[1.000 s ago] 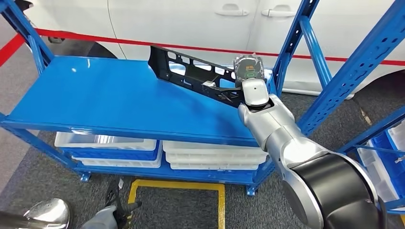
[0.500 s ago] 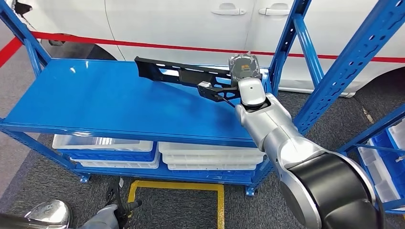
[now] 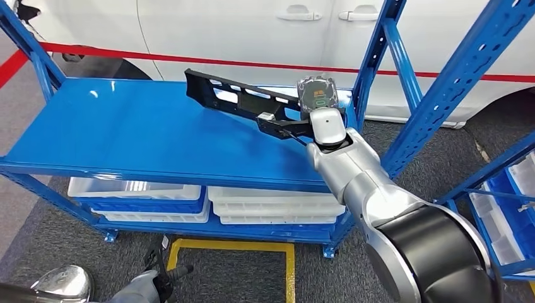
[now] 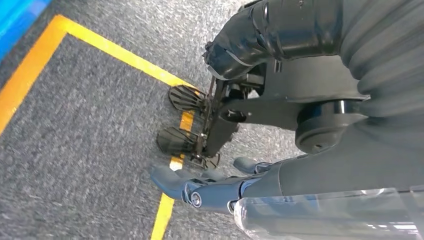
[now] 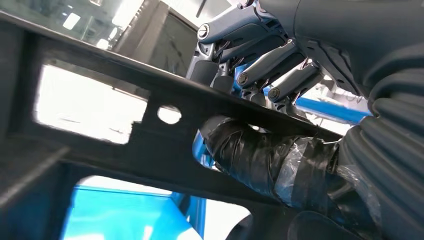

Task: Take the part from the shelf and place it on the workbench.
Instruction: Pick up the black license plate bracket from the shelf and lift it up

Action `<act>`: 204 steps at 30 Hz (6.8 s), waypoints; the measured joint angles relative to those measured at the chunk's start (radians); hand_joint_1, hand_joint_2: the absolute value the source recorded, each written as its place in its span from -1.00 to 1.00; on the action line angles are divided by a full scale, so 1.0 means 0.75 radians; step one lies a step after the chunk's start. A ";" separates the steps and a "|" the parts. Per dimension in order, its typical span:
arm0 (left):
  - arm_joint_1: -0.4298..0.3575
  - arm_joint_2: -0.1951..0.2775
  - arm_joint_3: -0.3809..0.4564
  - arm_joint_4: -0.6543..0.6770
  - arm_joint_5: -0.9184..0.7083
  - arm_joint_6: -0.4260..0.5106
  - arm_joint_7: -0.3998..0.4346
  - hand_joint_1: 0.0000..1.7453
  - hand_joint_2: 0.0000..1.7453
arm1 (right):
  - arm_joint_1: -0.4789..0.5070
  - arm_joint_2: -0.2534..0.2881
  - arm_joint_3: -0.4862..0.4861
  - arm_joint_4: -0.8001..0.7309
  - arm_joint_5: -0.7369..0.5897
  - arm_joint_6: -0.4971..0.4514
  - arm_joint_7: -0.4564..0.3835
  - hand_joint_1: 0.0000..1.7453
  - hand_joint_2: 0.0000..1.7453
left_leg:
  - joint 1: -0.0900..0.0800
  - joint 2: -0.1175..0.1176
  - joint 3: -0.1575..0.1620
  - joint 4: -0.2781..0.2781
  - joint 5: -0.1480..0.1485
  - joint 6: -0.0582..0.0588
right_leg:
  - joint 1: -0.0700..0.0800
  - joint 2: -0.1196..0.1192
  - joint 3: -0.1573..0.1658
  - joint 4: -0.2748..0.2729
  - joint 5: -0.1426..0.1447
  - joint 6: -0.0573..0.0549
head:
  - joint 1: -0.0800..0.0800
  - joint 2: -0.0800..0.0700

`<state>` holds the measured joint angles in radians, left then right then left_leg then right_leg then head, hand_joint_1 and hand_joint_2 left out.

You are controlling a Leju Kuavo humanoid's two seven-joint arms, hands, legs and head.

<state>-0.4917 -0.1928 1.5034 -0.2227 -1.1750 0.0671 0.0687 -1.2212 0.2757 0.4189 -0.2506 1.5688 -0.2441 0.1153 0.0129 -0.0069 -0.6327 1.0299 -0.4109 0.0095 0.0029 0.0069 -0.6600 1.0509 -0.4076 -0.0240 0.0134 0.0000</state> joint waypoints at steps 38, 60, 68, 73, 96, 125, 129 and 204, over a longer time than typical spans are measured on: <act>0.001 0.000 0.000 0.000 0.004 0.000 -0.021 -1.00 1.00 | 0.025 -0.018 -0.013 0.003 0.000 -0.001 0.002 1.00 1.00 | 0.009 0.012 0.026 -0.041 0.016 0.022 | -0.026 -0.006 -0.117 0.349 -0.195 0.043 | 0.004 0.000; -0.004 -0.002 0.002 0.000 0.017 0.001 -0.018 -1.00 1.00 | 0.022 -0.021 -0.031 0.003 -0.004 -0.005 -0.001 1.00 1.00 | 0.002 0.006 0.020 0.009 -0.025 -0.017 | -0.015 -0.006 0.002 0.004 -0.005 0.013 | 0.001 0.000; -0.004 -0.007 0.003 0.000 0.019 0.001 -0.016 -1.00 1.00 | 0.027 -0.027 -0.040 0.003 -0.004 -0.004 -0.001 1.00 1.00 | 0.008 0.013 -0.008 -0.013 0.020 0.028 | -0.020 -0.007 -0.133 0.360 -0.206 0.047 | 0.002 0.000; -0.005 -0.008 0.003 0.000 0.021 0.000 -0.020 -1.00 1.00 | 0.024 -0.028 -0.041 0.003 -0.003 -0.004 -0.001 1.00 1.00 | 0.003 0.011 -0.033 0.002 0.036 0.010 | -0.014 -0.006 0.058 0.041 -0.079 0.030 | 0.002 0.000; -0.007 -0.008 0.005 0.000 0.021 -0.001 -0.020 -1.00 1.00 | 0.022 -0.033 -0.062 0.002 0.000 -0.004 -0.006 1.00 1.00 | 0.005 0.014 0.028 -0.004 -0.014 0.032 | -0.022 -0.010 -0.109 0.195 -0.120 0.064 | 0.003 0.000; -0.011 -0.008 0.006 0.001 0.019 0.009 -0.022 -1.00 1.00 | 0.021 -0.046 -0.098 -0.004 -0.001 -0.003 -0.005 1.00 1.00 | 0.013 0.009 0.055 -0.003 -0.039 0.013 | -0.021 -0.013 -0.049 0.056 -0.026 0.054 | 0.004 0.000; -0.011 -0.007 0.006 0.000 0.017 0.010 -0.022 -1.00 1.00 | 0.027 -0.052 -0.113 -0.004 -0.001 -0.004 0.003 1.00 1.00 | 0.004 0.011 0.006 -0.001 -0.002 0.033 | -0.021 -0.012 -0.140 0.354 -0.199 0.060 | 0.004 0.000; -0.010 -0.013 0.010 0.002 0.021 0.020 0.005 -1.00 1.00 | 0.057 -0.059 -0.228 -0.004 0.000 -0.008 0.019 1.00 1.00 | 0.012 0.004 -0.137 0.254 -0.141 -0.051 | -0.012 -0.020 0.013 -0.020 0.009 -0.018 | -0.004 0.000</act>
<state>-0.4989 -0.2026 1.5107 -0.2213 -1.1593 0.0824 0.0721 -1.1782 0.2316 0.2476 -0.2537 1.5688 -0.2499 0.1296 0.0219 -0.0040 -0.7358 1.2207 -0.5169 -0.0289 -0.0060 -0.0079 -0.6500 1.0359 -0.4008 -0.0376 0.0107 0.0000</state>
